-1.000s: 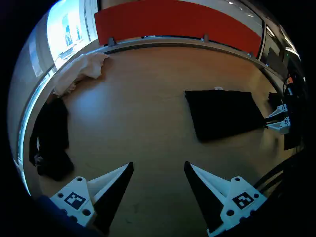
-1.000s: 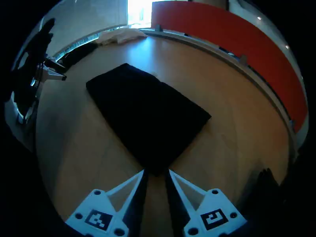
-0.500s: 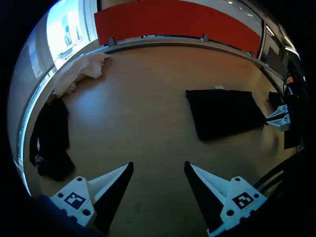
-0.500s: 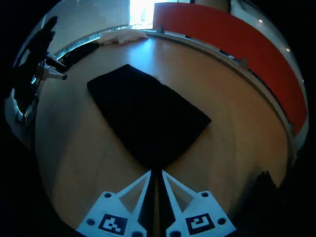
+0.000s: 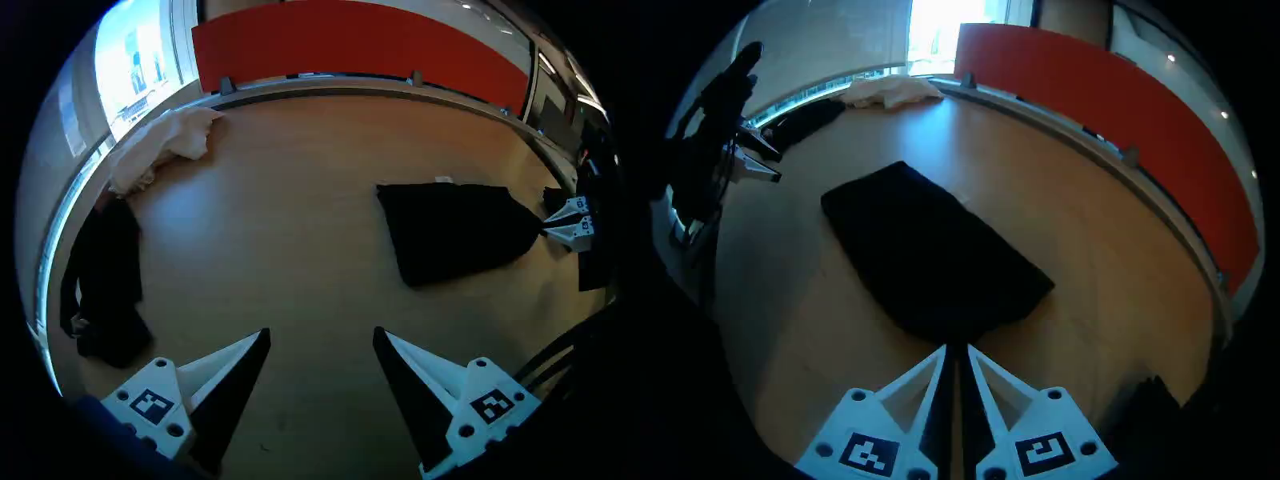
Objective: Fold towel
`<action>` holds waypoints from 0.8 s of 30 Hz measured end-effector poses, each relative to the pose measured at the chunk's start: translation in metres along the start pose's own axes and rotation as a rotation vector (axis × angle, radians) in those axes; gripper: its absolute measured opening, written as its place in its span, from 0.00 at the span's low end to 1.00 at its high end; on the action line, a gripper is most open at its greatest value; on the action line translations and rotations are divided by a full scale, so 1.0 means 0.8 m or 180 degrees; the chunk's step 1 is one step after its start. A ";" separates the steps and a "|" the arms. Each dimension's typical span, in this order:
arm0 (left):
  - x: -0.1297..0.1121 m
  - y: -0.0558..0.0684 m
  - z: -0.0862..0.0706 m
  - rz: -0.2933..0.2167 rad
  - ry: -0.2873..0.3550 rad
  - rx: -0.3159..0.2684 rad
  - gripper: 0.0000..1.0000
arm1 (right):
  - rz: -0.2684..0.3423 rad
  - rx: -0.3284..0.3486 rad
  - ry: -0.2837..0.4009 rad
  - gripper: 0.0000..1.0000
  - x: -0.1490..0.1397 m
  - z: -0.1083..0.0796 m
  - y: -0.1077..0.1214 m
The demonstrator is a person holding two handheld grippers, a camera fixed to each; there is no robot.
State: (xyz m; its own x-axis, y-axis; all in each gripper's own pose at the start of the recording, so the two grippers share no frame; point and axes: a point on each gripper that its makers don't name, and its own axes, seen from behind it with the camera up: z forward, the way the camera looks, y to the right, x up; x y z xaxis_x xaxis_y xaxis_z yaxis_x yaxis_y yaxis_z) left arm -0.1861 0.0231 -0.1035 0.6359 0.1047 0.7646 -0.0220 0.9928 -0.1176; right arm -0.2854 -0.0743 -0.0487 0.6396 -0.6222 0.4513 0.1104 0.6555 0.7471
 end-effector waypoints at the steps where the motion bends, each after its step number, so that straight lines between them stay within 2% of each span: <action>1: 0.000 0.000 -0.001 -0.0002 0.0003 -0.0001 0.95 | -0.0023 -0.0004 0.0023 0.04 0.007 -0.001 0.001; 11: 0.001 -0.004 -0.006 -0.0024 0.0027 0.0004 0.95 | -0.0223 -0.0006 0.0238 0.04 0.071 -0.008 0.005; 24: 0.005 -0.009 -0.012 -0.0054 0.0069 0.0020 0.95 | -0.0432 0.0033 0.0489 0.04 0.150 -0.005 0.000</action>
State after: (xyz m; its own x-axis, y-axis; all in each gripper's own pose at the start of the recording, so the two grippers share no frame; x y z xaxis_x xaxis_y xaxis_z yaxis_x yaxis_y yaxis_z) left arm -0.1761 0.0156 -0.1058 0.6528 0.0867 0.7525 -0.0158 0.9948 -0.1009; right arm -0.2060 -0.1476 0.0035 0.7281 -0.6313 0.2670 0.1961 0.5651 0.8014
